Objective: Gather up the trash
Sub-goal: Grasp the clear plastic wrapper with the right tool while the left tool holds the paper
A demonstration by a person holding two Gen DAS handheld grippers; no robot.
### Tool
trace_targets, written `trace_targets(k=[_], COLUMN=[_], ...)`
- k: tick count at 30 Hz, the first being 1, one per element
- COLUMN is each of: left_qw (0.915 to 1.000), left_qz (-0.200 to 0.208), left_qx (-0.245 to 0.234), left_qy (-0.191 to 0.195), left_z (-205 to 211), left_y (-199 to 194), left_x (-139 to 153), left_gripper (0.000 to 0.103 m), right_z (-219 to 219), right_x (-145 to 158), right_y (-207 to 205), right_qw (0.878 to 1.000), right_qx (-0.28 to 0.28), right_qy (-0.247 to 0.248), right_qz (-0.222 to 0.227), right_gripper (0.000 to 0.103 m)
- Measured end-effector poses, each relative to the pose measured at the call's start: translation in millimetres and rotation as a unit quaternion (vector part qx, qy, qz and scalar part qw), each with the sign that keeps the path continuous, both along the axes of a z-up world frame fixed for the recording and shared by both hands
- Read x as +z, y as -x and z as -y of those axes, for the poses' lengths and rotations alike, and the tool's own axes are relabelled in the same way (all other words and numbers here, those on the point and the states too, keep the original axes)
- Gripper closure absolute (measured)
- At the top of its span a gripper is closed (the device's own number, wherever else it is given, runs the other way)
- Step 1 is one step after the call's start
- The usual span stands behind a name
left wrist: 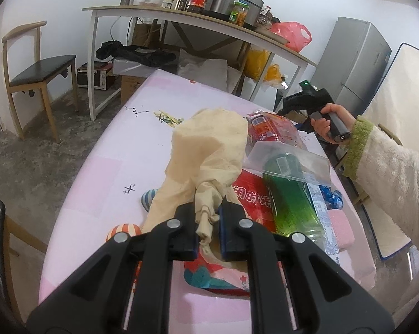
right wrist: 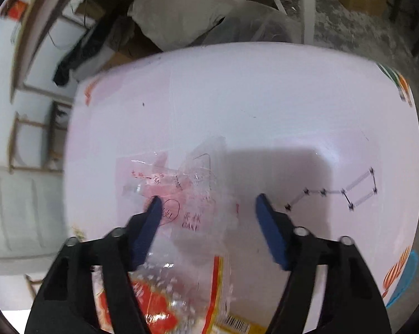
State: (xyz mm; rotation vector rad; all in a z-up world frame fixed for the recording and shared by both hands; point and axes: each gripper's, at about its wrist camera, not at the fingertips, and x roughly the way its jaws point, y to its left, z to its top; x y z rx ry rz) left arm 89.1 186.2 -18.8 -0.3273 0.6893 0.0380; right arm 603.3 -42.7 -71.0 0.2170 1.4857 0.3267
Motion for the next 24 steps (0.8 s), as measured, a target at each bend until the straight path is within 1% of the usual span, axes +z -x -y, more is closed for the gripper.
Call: trace_targets(k=[1, 2, 4, 6, 7, 8, 11, 13, 16, 20, 24], left_qw=[1.0, 1.0, 1.0, 1.0, 1.0, 1.0, 1.0, 1.0, 1.0, 0.9998, 0.9995], left_qz=[0.0, 0.0, 0.0, 0.0, 0.0, 0.0, 0.0, 0.001, 0.003, 0.011, 0.028], left_qx=[0.0, 0.0, 0.0, 0.0, 0.001, 0.001, 0.002, 0.004, 0.008, 0.013, 0.012], left_qy=[-0.001, -0.002, -0.002, -0.002, -0.002, -0.002, -0.004, -0.004, -0.003, -0.009, -0.011], left_z=[-0.8, -0.9, -1.3, -1.2, -1.2, -1.1, -1.8, -2.0, -2.9, -2.2, 1.9], left_y=[-0.8, -1.5, -2.3, -2.5, -2.4, -2.5, -3.4, -3.4, -3.1, 4.2, 16.4], left_x=[0.2, -0.2, -0.6, -0.4, -0.2, 0.0, -0.6, -1.9, -2.4, 0.3, 13.2], left_gripper=[0.094, 0.094, 0.094, 0.094, 0.094, 0.094, 0.094, 0.094, 0.094, 0.094, 0.094], right_z=[-3.2, -5.8, -12.3, -12.5, -12.6, -10.1, 1.9, 8.5, 19.1, 31.1, 56.0], right_x=[1.8, 2.1, 4.6, 8.1, 9.6, 10.7, 17.6, 23.1, 32.5, 53.2, 92.1], right_y=[1.5, 1.1, 5.0, 8.9, 8.3, 6.9, 6.8, 4.4, 6.9, 12.4, 26.2], right_qw=[1.0, 0.999, 0.998, 0.997, 0.997, 0.997, 0.997, 0.996, 0.993, 0.988, 0.98], right_qx=[0.007, 0.015, 0.025, 0.024, 0.021, 0.017, -0.009, -0.025, -0.047, -0.069, -0.089], right_qy=[0.018, 0.033, 0.049, 0.054, 0.053, 0.048, 0.006, -0.019, -0.043, -0.069, -0.098], right_qz=[0.012, 0.022, 0.038, 0.053, 0.057, 0.061, 0.071, 0.081, 0.096, 0.117, 0.15], right_gripper=[0.06, 0.065, 0.074, 0.078, 0.086, 0.086, 0.09, 0.092, 0.093, 0.095, 0.096])
